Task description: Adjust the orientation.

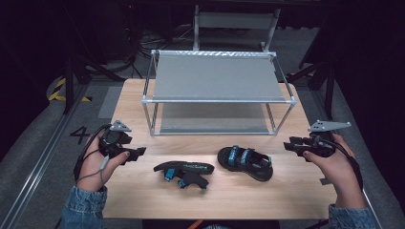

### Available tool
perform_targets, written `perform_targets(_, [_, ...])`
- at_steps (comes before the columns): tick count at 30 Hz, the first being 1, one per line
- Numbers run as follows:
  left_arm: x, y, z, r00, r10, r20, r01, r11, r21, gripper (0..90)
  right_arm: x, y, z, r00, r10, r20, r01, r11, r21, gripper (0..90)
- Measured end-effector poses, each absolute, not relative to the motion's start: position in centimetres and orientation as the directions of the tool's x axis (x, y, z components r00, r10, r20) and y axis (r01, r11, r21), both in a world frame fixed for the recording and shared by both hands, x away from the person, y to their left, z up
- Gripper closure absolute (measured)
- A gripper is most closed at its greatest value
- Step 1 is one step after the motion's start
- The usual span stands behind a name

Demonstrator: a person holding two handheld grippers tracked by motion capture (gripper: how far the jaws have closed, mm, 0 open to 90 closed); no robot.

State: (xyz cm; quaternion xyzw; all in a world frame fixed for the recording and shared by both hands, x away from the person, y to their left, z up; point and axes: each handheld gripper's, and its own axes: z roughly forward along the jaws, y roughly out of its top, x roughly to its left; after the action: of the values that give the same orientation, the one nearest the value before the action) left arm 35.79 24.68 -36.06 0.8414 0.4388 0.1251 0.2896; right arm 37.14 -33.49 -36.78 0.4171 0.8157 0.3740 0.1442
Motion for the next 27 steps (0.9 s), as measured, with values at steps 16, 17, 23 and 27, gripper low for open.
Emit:
perform_targets(16, [35.0, 22.2, -35.3, 0.68, 0.725, -0.109, 0.624, -0.495, 0.605, 45.9, 37.1, -33.6, -37.0, -0.605, 0.792, 0.081, 0.567, 0.358, 0.742, 59.8])
perform_targets(17, [35.0, 21.9, -35.3, 0.688, 0.716, -0.118, 0.621, -0.496, 0.607, 46.9, 37.0, -33.6, -37.1, -0.605, 0.793, 0.08, 0.569, 0.359, 0.74, 59.5])
perform_targets(23, [34.8, 20.3, -35.3, 0.739, 0.659, -0.138, 0.588, -0.532, 0.609, 52.6, 36.9, -33.3, -37.1, -0.609, 0.789, 0.078, 0.57, 0.367, 0.735, 58.7])
perform_targets(27, [34.8, 18.9, -35.6, 0.77, 0.621, -0.15, 0.566, -0.553, 0.611, 56.9, 36.8, -33.2, -37.3, -0.611, 0.788, 0.079, 0.576, 0.374, 0.727, 57.6])
